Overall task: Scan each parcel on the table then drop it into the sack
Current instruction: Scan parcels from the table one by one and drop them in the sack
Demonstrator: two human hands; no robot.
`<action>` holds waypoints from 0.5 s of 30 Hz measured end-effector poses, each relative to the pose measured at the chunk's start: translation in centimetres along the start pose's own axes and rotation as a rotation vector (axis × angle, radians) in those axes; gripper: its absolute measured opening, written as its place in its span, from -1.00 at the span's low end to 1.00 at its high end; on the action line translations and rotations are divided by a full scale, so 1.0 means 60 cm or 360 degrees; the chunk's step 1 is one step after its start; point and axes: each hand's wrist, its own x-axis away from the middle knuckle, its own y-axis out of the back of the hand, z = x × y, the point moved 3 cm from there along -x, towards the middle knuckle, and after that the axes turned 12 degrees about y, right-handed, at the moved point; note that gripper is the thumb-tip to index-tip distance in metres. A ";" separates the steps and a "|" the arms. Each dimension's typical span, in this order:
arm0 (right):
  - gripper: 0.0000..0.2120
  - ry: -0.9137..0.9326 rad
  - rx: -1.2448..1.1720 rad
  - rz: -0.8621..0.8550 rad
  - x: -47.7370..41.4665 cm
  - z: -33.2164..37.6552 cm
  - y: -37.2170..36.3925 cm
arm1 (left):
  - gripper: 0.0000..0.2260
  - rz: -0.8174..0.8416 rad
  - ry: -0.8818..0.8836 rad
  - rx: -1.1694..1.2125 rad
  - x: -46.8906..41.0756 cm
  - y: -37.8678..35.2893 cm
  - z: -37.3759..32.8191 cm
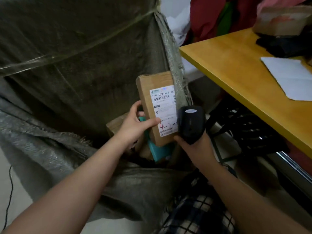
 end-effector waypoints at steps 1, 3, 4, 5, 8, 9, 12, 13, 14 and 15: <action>-0.40 -0.0018 0.0025 -0.0038 -0.003 -0.001 0.008 | -0.26 0.0007 -0.0002 -0.0001 0.000 0.000 0.001; -0.39 -0.0057 0.0060 -0.0069 -0.013 0.003 0.023 | -0.24 0.0018 0.0028 -0.0060 0.003 0.003 0.008; -0.40 -0.0070 0.0079 -0.0044 -0.019 0.009 0.029 | -0.24 0.0029 0.0054 -0.0108 0.006 0.005 0.013; -0.43 -0.0064 0.0104 0.0001 -0.022 0.017 0.035 | -0.25 0.0019 0.0087 -0.0191 0.009 0.006 0.020; -0.51 0.0094 0.0153 0.0059 -0.012 0.058 0.049 | -0.20 -0.0141 0.0157 -0.0799 0.004 0.028 0.051; -0.54 0.0158 0.0143 0.0025 -0.004 0.077 0.056 | -0.19 -0.0232 0.0180 -0.1030 0.005 0.038 0.055; -0.58 0.0259 0.0071 -0.0091 0.014 0.121 0.085 | -0.21 -0.0408 0.0321 -0.1133 0.005 0.072 0.057; -0.55 0.0255 0.0083 -0.0096 0.014 0.130 0.097 | -0.23 -0.0390 0.0329 -0.1032 0.007 0.075 0.051; -0.49 0.0233 0.0114 -0.0089 0.013 0.132 0.108 | -0.28 -0.0336 0.0308 -0.0917 0.013 0.071 0.039; -0.44 0.0194 0.0151 -0.0076 0.012 0.134 0.118 | -0.36 -0.0270 0.0271 -0.0796 0.021 0.060 0.024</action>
